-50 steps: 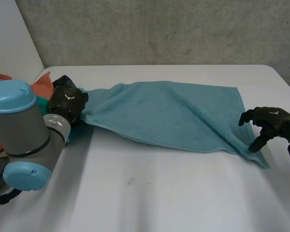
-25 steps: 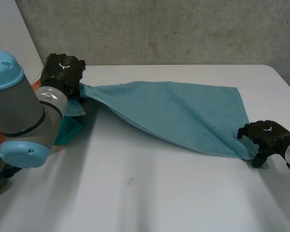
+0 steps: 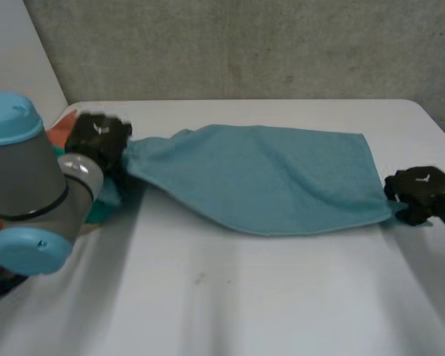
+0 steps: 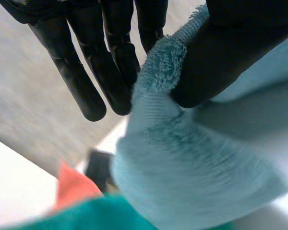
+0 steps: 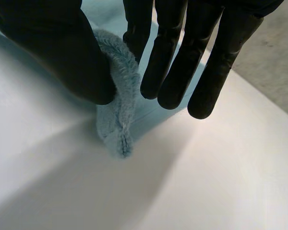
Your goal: Fold the laundry.
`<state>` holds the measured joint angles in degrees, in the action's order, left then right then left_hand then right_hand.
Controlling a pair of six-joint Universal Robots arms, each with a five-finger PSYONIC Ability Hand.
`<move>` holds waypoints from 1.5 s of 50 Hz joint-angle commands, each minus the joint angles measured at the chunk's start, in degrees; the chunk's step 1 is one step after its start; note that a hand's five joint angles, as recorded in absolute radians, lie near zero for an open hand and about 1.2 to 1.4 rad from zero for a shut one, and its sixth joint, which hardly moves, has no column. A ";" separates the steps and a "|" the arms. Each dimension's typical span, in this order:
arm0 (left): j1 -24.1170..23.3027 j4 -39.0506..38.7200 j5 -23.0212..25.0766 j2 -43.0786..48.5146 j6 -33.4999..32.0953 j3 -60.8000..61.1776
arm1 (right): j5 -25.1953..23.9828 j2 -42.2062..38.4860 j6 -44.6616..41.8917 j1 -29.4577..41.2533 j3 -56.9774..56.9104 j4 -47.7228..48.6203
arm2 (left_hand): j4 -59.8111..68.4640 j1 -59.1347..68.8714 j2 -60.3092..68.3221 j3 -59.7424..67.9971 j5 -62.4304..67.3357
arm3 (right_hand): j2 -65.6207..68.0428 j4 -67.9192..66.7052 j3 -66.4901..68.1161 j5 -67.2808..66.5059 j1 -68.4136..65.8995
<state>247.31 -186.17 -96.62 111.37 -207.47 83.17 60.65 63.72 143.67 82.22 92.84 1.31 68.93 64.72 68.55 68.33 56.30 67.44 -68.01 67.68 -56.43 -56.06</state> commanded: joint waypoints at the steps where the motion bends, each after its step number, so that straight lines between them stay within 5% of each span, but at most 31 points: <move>1: -0.16 15.47 0.03 -0.54 -0.04 6.12 | 1.48 9.31 -2.86 -3.73 -2.67 -13.25 | 11.07 15.28 11.45 11.67 13.70 | 12.56 -11.99 12.32 -13.57 -23.94; 10: -0.77 26.20 0.47 -9.41 -1.44 14.21 | 6.13 16.34 -25.86 -10.66 -1.53 -38.89 | 11.07 15.28 11.45 11.67 13.70 | 12.56 -11.99 12.32 -13.57 -23.94; 18: -1.39 31.05 0.47 -16.18 -14.61 24.67 | 10.54 17.84 -38.02 -15.77 1.20 -44.82 | 11.07 15.28 11.45 11.67 13.70 | 12.56 -11.99 12.32 -13.57 -23.94; 31: -0.77 8.91 -0.32 -8.20 -17.97 18.00 | 11.24 13.37 -29.86 -10.95 -1.35 -33.49 | 11.07 15.28 11.45 11.67 13.70 | 12.56 -11.99 12.32 -13.57 -23.94; 34: -1.30 8.45 -0.59 -6.70 -18.14 17.99 | 11.42 12.22 -28.71 -7.70 -1.79 -31.90 | 10.76 14.97 11.14 11.36 13.39 | 12.56 -11.99 12.32 -13.57 -23.94; 38: -1.48 8.37 -1.46 -6.25 -17.79 18.43 | 12.21 11.87 -28.36 -6.81 -0.91 -29.44 | -17.24 -13.03 -16.86 -16.64 -14.61 | 12.56 -11.99 12.32 -13.57 -23.94; 42: -1.21 7.32 -2.17 -5.73 -17.62 19.14 | 12.47 10.82 -27.31 -6.72 -0.56 -26.45 | -31.27 -27.06 -30.89 -30.67 -28.64 | 12.56 -11.99 12.32 -13.57 -23.94; 59: 0.63 5.82 -6.12 -9.50 -11.55 24.67 | 12.47 9.49 -24.49 -7.25 -0.56 -24.43 | -38.02 -33.82 -37.64 -37.43 -35.39 | 12.56 -11.99 12.32 -13.57 -23.94; 68: 0.63 5.73 -7.62 -14.42 -12.34 26.87 | 12.30 9.49 -24.05 -7.25 0.05 -23.90 | -36.01 -31.81 -35.63 -35.42 -33.38 | 12.56 -11.99 12.32 -13.57 -23.94; 71: 0.55 5.82 -7.62 -15.30 -12.60 27.40 | 12.21 9.67 -23.88 -7.25 0.41 -23.90 | -17.59 -13.38 -17.21 -16.99 -14.96 | 12.56 -11.99 12.32 -13.57 -23.94; 73: 0.63 6.43 -7.53 -15.74 -13.48 26.79 | 12.21 9.84 -23.88 -7.25 0.32 -23.90 | 9.50 13.71 9.88 10.10 12.13 | 12.56 -11.99 12.32 -13.57 -23.94; 75: 0.72 7.48 -7.62 -16.09 -14.80 26.00 | 12.56 11.24 -23.88 -7.25 -0.38 -24.16 | 11.07 15.28 11.45 11.67 13.70 | 12.56 -11.99 12.32 -13.57 -23.94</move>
<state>247.91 -180.26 -104.36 96.55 -219.96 110.22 72.94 73.33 119.72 74.97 92.94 -22.61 43.21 45.31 44.24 43.13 32.79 67.44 -68.01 67.68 -56.44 -56.06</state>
